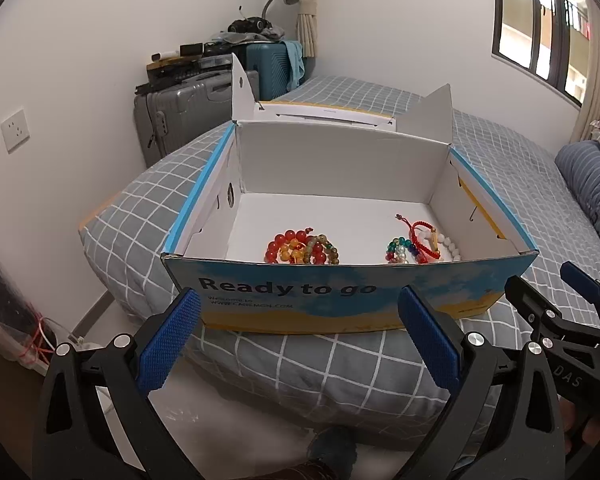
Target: Organize jewelry
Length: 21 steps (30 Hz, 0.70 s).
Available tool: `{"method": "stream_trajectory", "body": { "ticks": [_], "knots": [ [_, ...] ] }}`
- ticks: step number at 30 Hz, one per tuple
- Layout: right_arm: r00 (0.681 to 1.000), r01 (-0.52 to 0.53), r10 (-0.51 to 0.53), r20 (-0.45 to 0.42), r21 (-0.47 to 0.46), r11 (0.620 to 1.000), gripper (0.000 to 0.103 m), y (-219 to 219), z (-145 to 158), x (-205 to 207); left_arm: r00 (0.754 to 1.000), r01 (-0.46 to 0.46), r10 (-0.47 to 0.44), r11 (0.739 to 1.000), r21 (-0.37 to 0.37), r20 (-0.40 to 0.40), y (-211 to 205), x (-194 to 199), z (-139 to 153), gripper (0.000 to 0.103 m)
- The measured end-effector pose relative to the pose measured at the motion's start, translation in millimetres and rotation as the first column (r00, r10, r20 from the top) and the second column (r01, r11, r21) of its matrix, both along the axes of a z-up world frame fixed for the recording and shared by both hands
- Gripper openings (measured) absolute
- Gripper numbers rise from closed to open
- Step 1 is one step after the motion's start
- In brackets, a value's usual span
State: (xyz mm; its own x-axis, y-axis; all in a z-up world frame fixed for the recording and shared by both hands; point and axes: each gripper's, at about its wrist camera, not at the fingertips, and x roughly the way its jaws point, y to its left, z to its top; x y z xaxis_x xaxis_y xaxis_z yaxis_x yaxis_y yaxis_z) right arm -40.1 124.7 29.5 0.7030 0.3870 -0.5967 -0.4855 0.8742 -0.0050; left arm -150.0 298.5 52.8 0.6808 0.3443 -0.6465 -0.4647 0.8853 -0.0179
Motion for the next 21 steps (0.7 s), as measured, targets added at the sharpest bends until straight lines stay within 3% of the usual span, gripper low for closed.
{"method": "stream_trajectory", "body": {
  "ticks": [21],
  "knots": [
    [1.000,-0.004,0.004,-0.002,0.002,1.000,0.095,2.2,1.9,0.2,1.000,0.006,-0.006,1.000,0.015,-0.012,-3.3,4.5,1.6,0.097]
  ]
}}
